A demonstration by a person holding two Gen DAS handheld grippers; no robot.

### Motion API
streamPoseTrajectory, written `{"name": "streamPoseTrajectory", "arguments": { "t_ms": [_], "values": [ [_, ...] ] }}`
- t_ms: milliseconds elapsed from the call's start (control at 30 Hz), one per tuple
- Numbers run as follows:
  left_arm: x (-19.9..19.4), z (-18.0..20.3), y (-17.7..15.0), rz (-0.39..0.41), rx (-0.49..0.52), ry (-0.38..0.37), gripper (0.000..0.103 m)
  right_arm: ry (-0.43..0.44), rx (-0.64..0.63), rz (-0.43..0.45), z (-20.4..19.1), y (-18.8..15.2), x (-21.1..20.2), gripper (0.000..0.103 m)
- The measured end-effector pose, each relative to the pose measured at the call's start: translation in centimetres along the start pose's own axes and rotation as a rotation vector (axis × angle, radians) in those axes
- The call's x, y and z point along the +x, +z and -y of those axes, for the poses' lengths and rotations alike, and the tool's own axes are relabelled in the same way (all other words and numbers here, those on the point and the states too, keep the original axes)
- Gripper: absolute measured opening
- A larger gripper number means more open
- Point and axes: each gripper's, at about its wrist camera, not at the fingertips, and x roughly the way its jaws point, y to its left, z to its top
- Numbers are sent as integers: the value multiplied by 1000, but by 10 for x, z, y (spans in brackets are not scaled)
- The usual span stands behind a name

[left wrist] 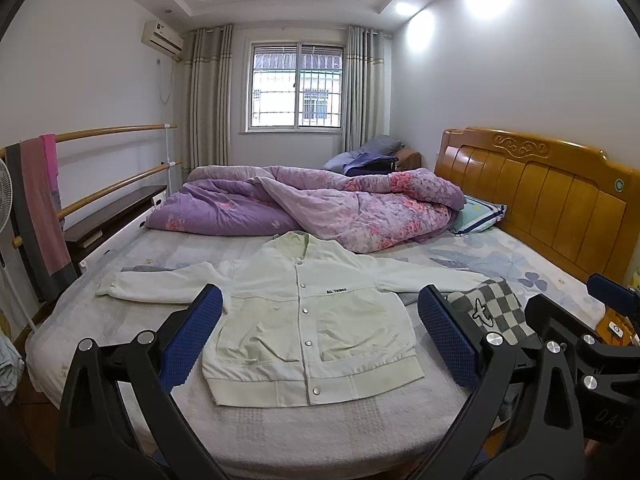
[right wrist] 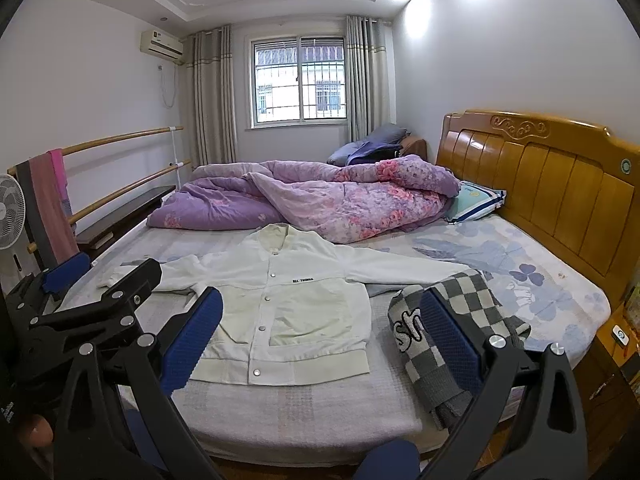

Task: Fold large clothes

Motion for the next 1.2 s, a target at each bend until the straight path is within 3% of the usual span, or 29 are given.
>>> {"name": "streamPoseTrajectory", "arguments": {
  "t_ms": [1200],
  "values": [
    [10,8,-3,12,21,-21,98,-17,45,-3,11,-5,-6,95]
  ]
}}
